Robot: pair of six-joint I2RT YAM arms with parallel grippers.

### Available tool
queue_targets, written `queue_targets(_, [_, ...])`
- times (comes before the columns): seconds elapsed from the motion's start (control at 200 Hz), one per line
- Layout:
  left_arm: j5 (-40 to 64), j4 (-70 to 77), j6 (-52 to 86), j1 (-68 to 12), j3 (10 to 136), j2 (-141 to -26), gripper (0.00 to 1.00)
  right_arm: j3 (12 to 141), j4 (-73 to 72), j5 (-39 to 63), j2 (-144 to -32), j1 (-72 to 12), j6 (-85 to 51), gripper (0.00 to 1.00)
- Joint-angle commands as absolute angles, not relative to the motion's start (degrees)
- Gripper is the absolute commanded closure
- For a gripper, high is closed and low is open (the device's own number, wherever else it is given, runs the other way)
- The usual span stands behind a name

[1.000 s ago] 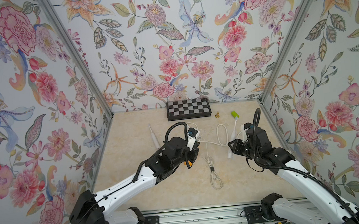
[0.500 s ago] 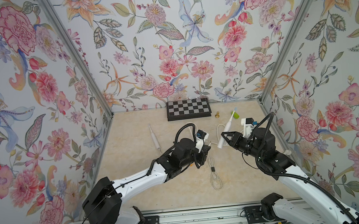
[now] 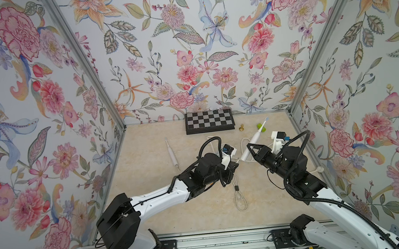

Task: Charge the electric toothbrush
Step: Insert the charging cable into the electric toothbrush.

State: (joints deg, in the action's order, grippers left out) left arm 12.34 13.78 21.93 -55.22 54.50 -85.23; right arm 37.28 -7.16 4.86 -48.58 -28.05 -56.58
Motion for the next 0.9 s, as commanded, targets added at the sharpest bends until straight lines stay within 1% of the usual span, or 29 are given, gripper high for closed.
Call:
queue_targets(0.0, [13.63,13.98,23.36,-56.35,57.03,-86.13,1.0,37.98,-9.04,1.7,-48.02,-27.99,-54.74,0.91])
queue_targets(0.08, [13.6,13.8,23.37,-56.4,57.09,-86.04,1.0,37.72,-9.47,0.28,-47.53,-27.86,-54.32,0.91])
queue_targets(0.27, [13.38,13.4,23.17,-56.56,58.36,-86.65,1.0,37.67,-10.71,2.68,-49.38,-28.04,-55.68,0.92])
queue_targets(0.53, [12.29,11.14,22.43,-56.6,60.62,-87.87,1.0,37.91,-9.9,2.64,-49.17,-28.31,-55.64,0.94])
queue_targets(0.896, [12.22,11.34,22.45,-56.59,60.68,-87.16,1.0,37.52,-7.73,0.18,-48.99,-29.27,-54.39,0.97])
